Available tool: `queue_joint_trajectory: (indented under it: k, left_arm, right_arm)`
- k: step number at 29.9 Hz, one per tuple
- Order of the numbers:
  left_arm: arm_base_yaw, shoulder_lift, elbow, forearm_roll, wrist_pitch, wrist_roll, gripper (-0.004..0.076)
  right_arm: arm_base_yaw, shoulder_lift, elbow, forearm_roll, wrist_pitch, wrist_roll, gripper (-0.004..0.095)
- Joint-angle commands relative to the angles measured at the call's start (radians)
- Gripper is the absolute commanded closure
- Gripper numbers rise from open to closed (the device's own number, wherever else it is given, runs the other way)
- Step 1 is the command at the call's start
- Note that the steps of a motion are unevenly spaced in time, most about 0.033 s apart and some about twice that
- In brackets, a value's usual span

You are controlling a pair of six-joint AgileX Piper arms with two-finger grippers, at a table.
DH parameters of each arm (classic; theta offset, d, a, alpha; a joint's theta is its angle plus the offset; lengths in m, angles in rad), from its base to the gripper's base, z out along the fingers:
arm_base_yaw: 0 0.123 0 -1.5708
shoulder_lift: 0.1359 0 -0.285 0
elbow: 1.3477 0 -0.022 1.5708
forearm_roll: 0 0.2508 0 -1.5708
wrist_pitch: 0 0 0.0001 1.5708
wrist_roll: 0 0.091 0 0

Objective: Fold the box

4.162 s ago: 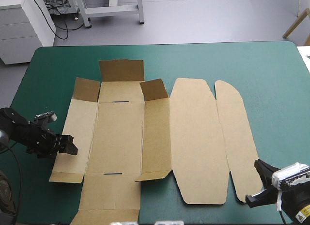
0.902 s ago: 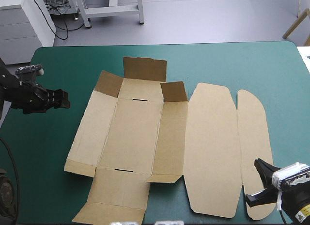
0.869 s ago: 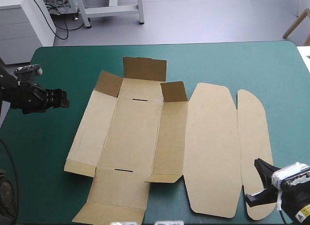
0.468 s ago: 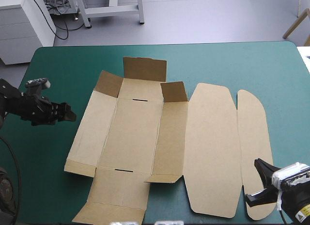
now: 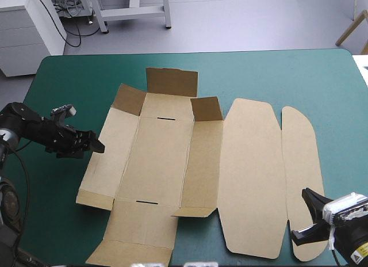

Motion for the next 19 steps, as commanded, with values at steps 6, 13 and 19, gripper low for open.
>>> queue_joint_trajectory:
  k: [6,13,19]
  left_arm:
    - [-0.140,-0.037,-0.017,-0.050,0.094,-0.020,0.0150]
    - [-0.220,-0.037,-0.017,-0.048,0.095,-0.068,0.0150]
    - [-0.257,-0.039,0.016,-0.042,0.095,-0.092,0.0150]
  right_arm:
    - [-0.006,0.012,-0.023,0.000,-0.077,-0.008,0.0927]
    - [-0.006,0.012,-0.023,0.000,-0.077,-0.008,0.0927]
    - [-0.006,0.012,-0.023,0.000,-0.077,-0.008,0.0927]
